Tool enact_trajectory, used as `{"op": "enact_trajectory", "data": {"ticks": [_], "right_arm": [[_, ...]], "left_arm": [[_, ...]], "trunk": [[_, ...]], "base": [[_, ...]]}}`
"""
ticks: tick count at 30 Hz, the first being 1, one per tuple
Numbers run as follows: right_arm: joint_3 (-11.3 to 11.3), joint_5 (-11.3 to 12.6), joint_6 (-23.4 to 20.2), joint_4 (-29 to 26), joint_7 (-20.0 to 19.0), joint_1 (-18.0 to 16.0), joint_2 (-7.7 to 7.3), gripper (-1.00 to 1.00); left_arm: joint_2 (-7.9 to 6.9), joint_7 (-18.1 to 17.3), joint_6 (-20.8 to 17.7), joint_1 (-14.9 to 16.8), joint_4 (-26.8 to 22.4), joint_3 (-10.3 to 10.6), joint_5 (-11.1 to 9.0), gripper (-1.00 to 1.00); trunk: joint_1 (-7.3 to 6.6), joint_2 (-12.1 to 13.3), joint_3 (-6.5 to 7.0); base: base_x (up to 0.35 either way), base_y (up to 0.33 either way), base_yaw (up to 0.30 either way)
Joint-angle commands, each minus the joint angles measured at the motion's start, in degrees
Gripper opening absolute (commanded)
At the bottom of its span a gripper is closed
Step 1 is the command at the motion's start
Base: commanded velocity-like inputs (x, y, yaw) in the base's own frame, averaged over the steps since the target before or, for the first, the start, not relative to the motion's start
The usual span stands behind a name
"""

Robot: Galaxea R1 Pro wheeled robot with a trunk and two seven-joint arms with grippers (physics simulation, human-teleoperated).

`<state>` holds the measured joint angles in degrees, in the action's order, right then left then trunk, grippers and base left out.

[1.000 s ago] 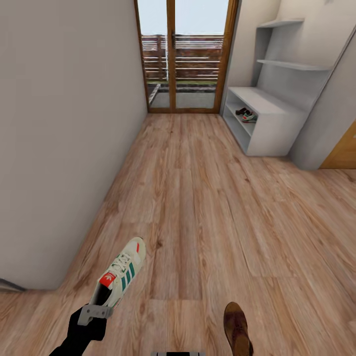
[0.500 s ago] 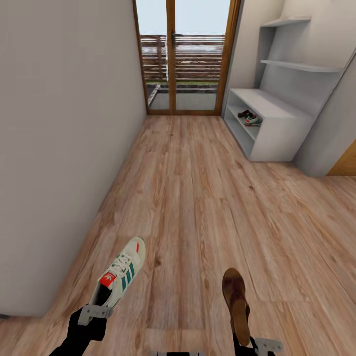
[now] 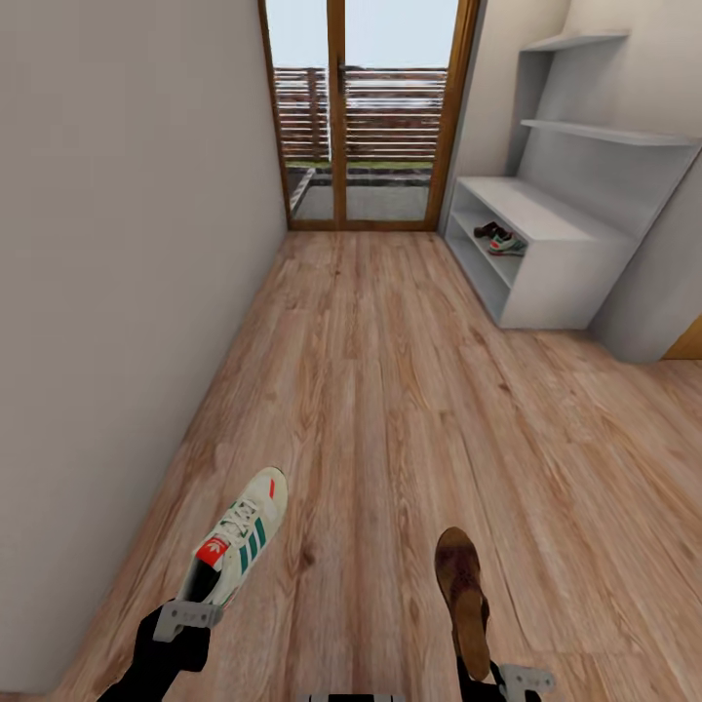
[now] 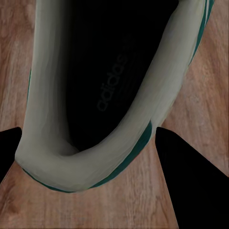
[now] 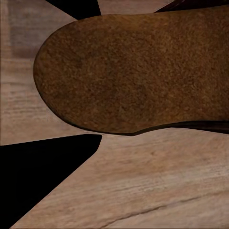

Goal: Pick up the two gym shoes and the two sandals from the corridor floor and place them onto the hallstand (shoe rack) in the corridor, making sure they are on the rack and not on the floor. Arrange them so the two gym shoes are next to each other and the two sandals are next to each other.

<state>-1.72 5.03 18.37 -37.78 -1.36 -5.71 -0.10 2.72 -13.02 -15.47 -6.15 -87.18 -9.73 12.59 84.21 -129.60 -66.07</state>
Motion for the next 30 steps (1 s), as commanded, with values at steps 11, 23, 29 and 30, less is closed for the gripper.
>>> {"op": "enact_trajectory", "data": {"ticks": [11,23,29,30], "right_arm": [[0.09,0.15,0.00,0.03,-0.05,0.00,0.06,-1.00],[5.69,0.17,0.00,-0.99,-0.21,0.00,-0.14,-1.00],[8.35,0.53,0.00,-0.80,-0.04,0.00,-0.09,-1.00],[8.39,0.60,0.00,-0.58,-0.01,0.00,-0.08,-1.00]], "left_arm": [[0.00,-0.08,0.00,0.00,-0.01,-0.02,-0.02,-1.00],[0.00,-0.08,0.00,0.00,-0.01,-0.02,-0.02,-1.00],[0.00,-0.08,0.00,0.00,-0.01,-0.02,-0.02,-1.00],[0.00,-0.08,0.00,0.00,-0.01,-0.02,-0.02,-1.00]], "trunk": [[0.00,0.00,0.00],[0.00,0.00,0.00],[0.00,0.00,0.00],[0.00,0.00,0.00]], "base": [[0.334,0.000,0.000],[0.334,0.000,0.000],[0.334,0.000,0.000],[0.334,0.000,0.000]]}}
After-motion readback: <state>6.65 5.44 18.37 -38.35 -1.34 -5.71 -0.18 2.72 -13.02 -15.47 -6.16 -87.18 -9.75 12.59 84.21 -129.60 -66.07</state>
